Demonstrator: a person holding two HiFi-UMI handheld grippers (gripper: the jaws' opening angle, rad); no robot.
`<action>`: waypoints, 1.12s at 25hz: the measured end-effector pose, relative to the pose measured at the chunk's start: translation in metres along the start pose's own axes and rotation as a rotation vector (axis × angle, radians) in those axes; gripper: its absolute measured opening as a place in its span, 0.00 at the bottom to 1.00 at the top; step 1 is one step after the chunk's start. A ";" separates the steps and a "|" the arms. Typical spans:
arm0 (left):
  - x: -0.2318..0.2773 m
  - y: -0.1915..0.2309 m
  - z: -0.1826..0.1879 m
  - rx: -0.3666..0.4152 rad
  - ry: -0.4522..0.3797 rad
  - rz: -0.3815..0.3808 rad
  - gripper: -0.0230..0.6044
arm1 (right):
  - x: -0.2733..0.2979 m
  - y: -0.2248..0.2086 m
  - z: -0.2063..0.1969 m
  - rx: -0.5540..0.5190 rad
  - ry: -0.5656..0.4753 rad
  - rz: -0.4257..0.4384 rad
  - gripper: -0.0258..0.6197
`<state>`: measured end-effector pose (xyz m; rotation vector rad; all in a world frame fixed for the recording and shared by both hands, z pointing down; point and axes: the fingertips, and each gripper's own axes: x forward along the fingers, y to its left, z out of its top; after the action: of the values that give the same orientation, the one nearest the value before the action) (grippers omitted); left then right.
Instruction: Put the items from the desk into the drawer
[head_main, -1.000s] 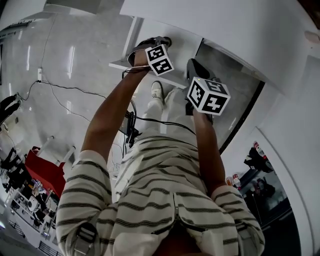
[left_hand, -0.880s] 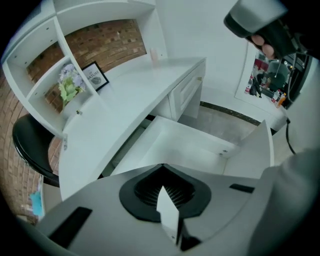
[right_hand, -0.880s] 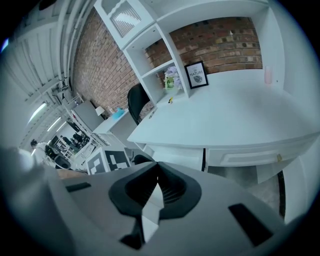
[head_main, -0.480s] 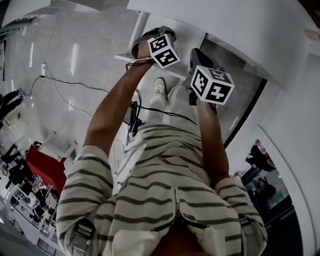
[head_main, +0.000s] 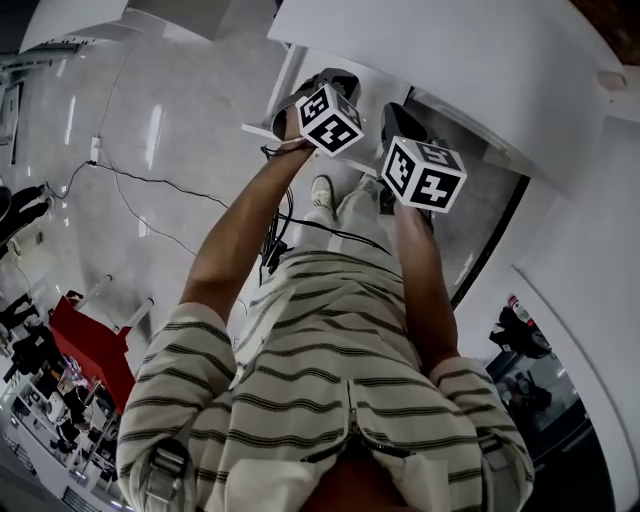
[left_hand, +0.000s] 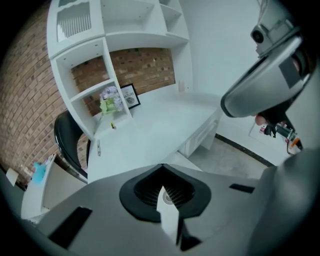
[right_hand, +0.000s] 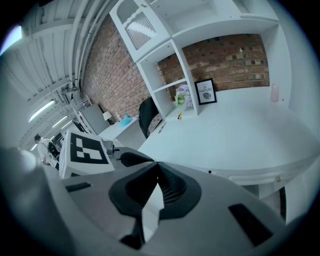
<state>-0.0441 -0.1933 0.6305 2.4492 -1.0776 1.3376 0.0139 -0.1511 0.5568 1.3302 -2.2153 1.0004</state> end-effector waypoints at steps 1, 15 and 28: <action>-0.005 0.002 0.004 -0.018 -0.013 0.003 0.05 | -0.001 0.001 0.004 -0.004 -0.008 0.000 0.06; -0.060 0.003 0.046 -0.165 -0.147 0.028 0.05 | -0.028 0.019 0.034 -0.040 -0.084 0.011 0.06; -0.124 0.011 0.077 -0.298 -0.312 0.087 0.05 | -0.050 0.039 0.058 -0.086 -0.155 0.017 0.06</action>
<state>-0.0420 -0.1707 0.4863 2.4539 -1.3551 0.7569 0.0070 -0.1513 0.4714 1.3945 -2.3580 0.8227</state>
